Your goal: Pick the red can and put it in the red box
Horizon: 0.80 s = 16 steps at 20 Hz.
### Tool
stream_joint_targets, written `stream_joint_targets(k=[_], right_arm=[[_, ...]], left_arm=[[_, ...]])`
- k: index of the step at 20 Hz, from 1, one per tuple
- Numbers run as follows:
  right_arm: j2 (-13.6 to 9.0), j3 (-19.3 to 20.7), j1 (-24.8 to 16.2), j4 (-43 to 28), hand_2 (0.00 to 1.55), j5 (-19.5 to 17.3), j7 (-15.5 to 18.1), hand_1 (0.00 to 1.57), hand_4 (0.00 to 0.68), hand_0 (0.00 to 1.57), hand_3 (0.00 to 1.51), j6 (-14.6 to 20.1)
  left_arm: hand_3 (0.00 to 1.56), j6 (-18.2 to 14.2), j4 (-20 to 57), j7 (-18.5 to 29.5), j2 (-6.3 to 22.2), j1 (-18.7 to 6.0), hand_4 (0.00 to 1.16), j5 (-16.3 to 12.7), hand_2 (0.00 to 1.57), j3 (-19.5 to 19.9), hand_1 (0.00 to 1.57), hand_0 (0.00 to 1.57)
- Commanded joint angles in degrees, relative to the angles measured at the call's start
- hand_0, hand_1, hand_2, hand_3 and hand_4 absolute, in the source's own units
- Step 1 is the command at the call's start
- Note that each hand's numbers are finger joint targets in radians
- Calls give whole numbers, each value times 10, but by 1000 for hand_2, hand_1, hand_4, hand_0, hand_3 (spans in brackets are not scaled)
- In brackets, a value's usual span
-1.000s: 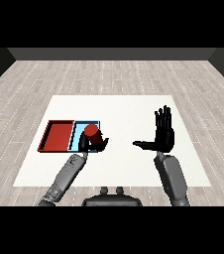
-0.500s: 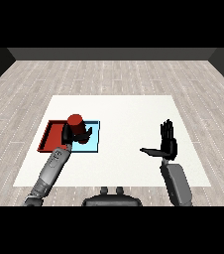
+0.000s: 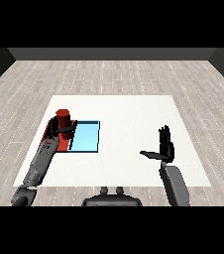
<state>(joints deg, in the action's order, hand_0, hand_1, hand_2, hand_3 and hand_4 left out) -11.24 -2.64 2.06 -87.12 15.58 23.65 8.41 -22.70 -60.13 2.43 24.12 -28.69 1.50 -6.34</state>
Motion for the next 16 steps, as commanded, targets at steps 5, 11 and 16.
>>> stream_joint_targets(k=[5,11,16], right_arm=[[4,12,12,40,0,-10,46,0,0,0,0,-14],[-11,10,47,13,0,-23,17,0,0,0,0,-8],[-3,19,15,6,0,-17,53,0,0,0,0,-15]], left_arm=[[1490,13,270,98,19,-33,1088,-6,1569,82,1571,1571],[1383,-15,427,65,33,-95,1003,38,1412,81,1408,1408],[139,-30,517,37,20,-127,684,60,668,74,635,635]])
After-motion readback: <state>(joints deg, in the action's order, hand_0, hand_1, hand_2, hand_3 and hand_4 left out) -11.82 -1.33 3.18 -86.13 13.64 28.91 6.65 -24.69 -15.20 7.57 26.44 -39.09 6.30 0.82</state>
